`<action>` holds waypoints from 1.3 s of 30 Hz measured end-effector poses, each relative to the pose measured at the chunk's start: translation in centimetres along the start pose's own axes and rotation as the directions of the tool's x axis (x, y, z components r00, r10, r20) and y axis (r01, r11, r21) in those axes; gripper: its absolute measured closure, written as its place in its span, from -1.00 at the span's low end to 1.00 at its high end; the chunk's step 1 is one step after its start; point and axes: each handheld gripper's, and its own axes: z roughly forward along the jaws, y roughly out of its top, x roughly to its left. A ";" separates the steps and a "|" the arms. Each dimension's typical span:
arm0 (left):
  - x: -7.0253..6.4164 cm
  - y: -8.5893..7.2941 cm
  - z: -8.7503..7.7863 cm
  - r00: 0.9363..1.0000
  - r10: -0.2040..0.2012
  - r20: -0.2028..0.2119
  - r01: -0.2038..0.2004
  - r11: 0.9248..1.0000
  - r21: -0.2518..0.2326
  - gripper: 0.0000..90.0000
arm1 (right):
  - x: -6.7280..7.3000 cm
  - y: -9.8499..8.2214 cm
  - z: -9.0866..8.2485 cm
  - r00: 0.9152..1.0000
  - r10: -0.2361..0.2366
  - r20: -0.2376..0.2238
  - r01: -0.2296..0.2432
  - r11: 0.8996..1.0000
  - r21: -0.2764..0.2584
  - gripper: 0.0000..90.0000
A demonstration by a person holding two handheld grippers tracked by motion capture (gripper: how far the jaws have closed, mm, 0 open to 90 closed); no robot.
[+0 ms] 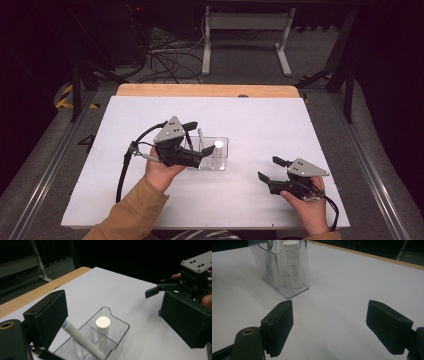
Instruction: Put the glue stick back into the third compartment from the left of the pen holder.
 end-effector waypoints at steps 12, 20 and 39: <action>1.1 -3.0 -4.5 1.000 -0.020 -0.002 0.020 0.998 -0.056 -0.93 | 0.1 0.2 -0.1 1.000 -0.007 -0.008 0.007 1.000 -0.014 -0.51; 2.0 -6.1 -7.0 0.999 -0.024 -0.039 0.021 0.998 -0.062 -0.94 | 0.2 0.2 -0.1 1.000 -0.016 -0.019 0.016 1.000 -0.016 -0.51; 4.3 -14.5 -11.5 0.979 -0.155 -0.134 0.148 0.987 -0.062 -0.94 | 0.3 0.1 0.0 0.999 -0.023 -0.022 0.023 1.000 -0.011 -0.53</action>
